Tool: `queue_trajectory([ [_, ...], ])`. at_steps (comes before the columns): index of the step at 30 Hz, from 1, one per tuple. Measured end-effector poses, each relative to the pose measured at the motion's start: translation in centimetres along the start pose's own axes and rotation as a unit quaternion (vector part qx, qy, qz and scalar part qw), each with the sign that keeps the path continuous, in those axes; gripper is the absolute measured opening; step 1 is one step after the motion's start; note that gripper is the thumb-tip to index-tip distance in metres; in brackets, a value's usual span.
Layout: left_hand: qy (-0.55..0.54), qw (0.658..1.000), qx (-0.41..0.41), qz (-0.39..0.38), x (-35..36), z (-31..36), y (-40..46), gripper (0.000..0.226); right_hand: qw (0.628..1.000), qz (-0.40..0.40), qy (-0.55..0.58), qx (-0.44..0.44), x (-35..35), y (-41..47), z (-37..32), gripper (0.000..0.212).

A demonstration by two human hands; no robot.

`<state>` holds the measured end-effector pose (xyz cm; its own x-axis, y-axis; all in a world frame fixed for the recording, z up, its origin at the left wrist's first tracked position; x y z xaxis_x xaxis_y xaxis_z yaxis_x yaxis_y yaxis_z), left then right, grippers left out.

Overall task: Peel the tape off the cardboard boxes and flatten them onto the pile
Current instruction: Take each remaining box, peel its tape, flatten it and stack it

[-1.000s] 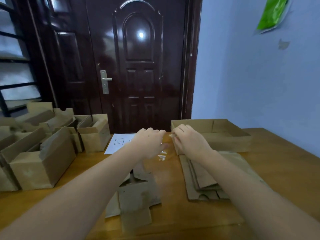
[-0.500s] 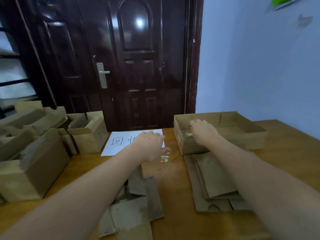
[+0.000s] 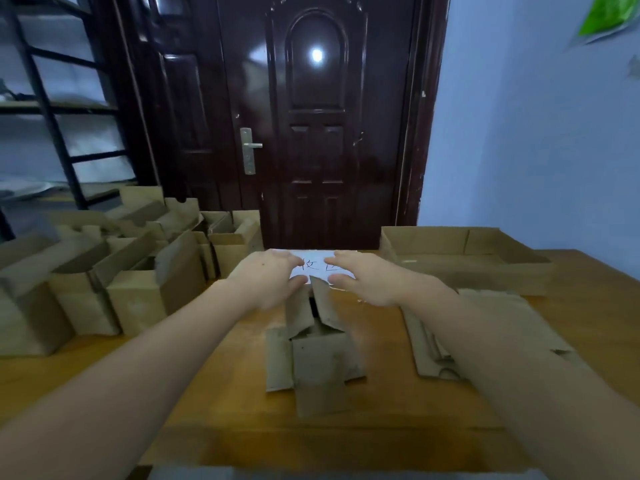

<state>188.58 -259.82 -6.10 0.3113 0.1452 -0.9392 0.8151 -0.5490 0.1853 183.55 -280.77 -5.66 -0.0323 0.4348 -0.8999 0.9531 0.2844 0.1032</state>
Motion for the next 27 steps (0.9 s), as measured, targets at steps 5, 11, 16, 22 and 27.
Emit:
queue_trajectory([
  [5,0.014,0.999,0.032,0.024,-0.4,0.9,-3.9,0.039,0.996,-0.081,-0.032,-0.009,2.1,-2.5,-4.5,0.052],
  [11,0.065,0.992,0.098,0.036,0.3,3.2,-6.2,0.055,0.997,-0.071,-0.018,0.006,3.9,-2.9,-4.1,0.041],
  [16,0.151,0.982,0.106,0.033,1.3,2.7,-5.7,0.071,0.999,-0.018,0.05,0.011,3.7,-3.4,-3.4,0.04],
  [22,0.154,0.978,0.103,0.091,0.8,2.1,-5.3,0.05,0.998,0.037,0.049,0.031,2.7,-4.1,-1.4,0.045],
  [27,0.125,0.989,-0.001,0.081,1.4,0.8,-6.6,0.052,0.995,0.051,0.025,0.085,3.6,-4.5,0.9,0.046],
])
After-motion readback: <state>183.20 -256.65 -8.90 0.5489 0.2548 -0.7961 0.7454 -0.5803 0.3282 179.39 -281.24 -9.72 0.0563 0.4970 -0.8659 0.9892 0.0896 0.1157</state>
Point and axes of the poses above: each hand's wrist, its own y-axis towards the middle knuckle, its own x-axis out of the palm, z = x × y, the point moved 2 cm from there along y, towards the middle knuckle, and after that the axes turned 11 degrees about y, right-handed, at the moved point
